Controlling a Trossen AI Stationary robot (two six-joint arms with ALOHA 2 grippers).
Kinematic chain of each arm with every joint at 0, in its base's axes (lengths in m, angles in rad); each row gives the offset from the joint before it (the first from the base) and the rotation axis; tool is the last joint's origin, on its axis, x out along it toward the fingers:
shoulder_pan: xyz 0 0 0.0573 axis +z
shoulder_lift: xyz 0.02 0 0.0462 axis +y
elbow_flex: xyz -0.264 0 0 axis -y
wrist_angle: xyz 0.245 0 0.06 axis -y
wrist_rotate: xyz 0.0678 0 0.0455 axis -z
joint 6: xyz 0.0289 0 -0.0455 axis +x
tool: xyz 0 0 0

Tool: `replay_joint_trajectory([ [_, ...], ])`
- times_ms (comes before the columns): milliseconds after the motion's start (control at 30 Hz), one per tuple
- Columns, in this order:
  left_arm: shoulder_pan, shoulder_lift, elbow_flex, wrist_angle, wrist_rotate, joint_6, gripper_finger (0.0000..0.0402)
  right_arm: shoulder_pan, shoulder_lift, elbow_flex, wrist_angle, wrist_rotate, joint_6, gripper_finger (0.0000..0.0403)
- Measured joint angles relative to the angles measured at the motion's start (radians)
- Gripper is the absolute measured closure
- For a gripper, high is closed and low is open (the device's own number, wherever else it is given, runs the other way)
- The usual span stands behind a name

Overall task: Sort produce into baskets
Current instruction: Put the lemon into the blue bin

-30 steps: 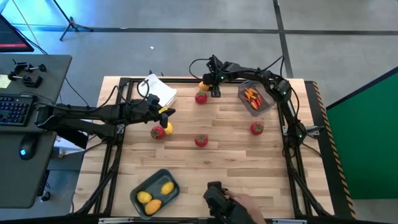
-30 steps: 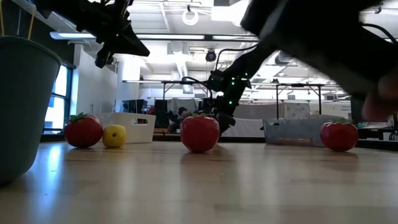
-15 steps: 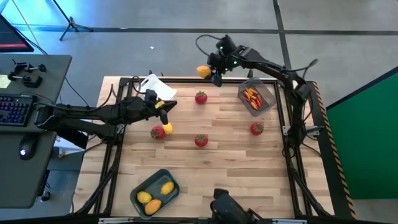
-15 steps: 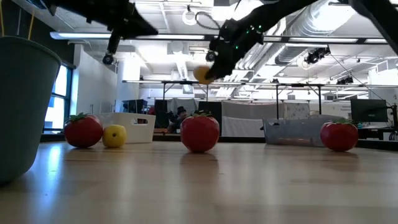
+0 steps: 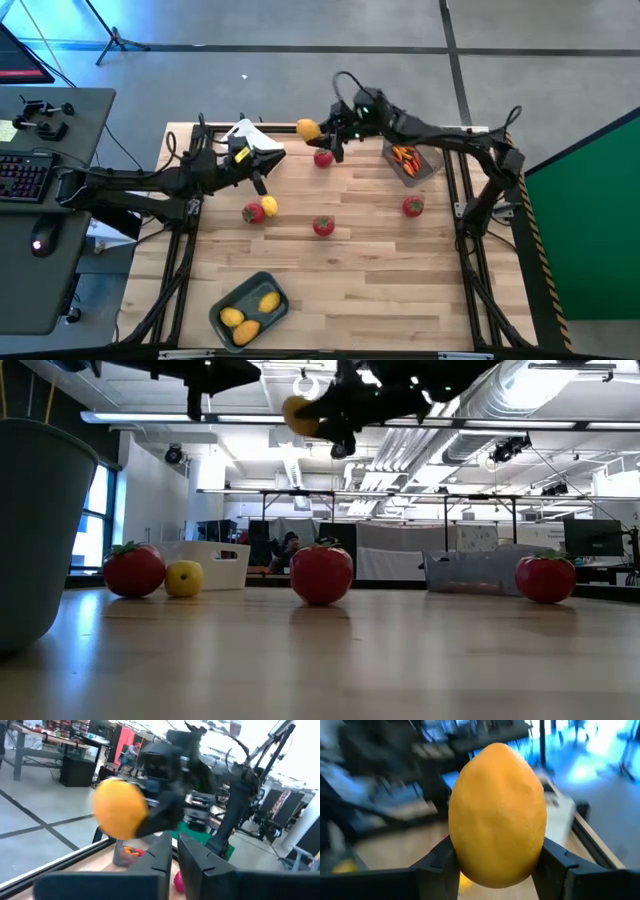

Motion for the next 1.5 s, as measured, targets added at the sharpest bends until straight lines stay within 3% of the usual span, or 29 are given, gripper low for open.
replay_joint_trajectory([
  [100, 0.002, 0.000, 0.010, 0.000, 0.000, -0.003, 0.0360, 0.044, -0.055, -0.115, 0.169, 0.058, 0.099, 0.0238],
  [233, 0.001, 0.000, 0.022, 0.001, 0.029, -0.021, 0.0315, 0.119, -0.111, -0.203, 0.246, 0.165, 0.126, 0.0238],
  [367, 0.001, 0.026, 0.039, 0.001, 0.088, -0.066, 0.0261, 0.192, -0.129, -0.211, 0.267, 0.232, 0.107, 0.0238],
  [700, 0.001, 0.108, 0.100, 0.002, 0.130, -0.073, 0.0153, 0.270, -0.132, -0.211, 0.362, 0.256, 0.143, 0.0238],
  [1067, 0.003, 0.116, 0.109, 0.087, 0.197, -0.081, 0.0139, 0.300, -0.130, -0.211, 0.366, 0.239, 0.130, 0.0238],
  [1500, -0.002, 0.253, 0.108, 0.324, 0.281, -0.127, 0.0144, 0.325, -0.130, -0.211, 0.368, 0.234, 0.126, 0.0238],
])
